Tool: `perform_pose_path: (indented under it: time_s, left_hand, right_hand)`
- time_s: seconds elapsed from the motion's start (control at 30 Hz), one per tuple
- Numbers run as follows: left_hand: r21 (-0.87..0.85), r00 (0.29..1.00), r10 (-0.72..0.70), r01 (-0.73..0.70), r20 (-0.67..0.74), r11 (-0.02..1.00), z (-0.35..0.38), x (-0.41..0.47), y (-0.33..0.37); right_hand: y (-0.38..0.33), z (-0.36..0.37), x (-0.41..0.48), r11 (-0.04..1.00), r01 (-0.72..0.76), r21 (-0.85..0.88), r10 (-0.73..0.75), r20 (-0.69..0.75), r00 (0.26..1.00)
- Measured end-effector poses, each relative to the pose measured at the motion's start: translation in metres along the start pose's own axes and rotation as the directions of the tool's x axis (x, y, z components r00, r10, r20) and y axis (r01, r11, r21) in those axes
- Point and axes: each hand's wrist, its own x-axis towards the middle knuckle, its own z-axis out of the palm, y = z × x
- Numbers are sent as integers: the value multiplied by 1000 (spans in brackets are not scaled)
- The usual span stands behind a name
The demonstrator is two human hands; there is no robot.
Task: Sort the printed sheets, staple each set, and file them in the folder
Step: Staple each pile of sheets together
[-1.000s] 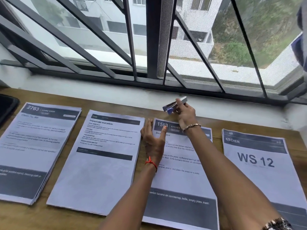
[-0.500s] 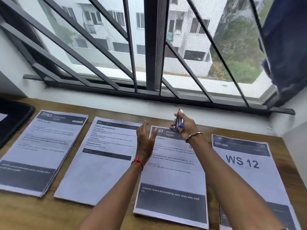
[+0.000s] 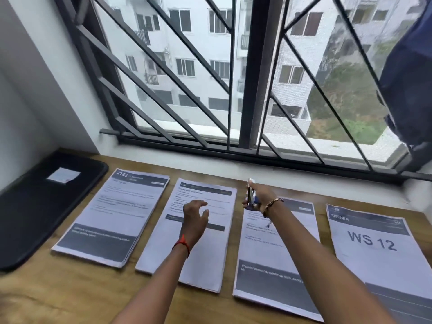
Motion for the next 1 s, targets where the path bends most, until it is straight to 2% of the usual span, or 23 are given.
perform_pose_path:
  time_s: [0.13,0.3,0.5,0.63,0.8,0.9,1.0]
  left_hand:
    - [2,999,-29,29,46,1000,-28,9,-34]
    - [-22,992,-61,64,111,998,-62,31,-67]
    - [232,975,65,-115,215,966,-85,63,-89]
    - [277,955,45,-130,292,952,-84,71,-99]
    - [61,960,-21,4,278,998,-83,73,-100]
    - [9,959,-18,17,284,1000,-77,81,-100]
    - [0,965,-26,27,261,1000,-73,89,-97]
  right_hand:
    - [6,36,-9,995,47,-87,-55,-91,994]
    - [23,67,-3,954,38,-297,-106,-215,971]
    - [44,85,-10,775,8,-632,-267,-315,911]
    - [57,82,-12,778,-83,-622,-243,-420,874]
    - [64,80,-9,841,-105,-531,-236,-536,811]
    - [61,82,-3,875,-88,-476,-245,-591,768]
    - [56,82,10,879,-63,-473,-258,-580,772]
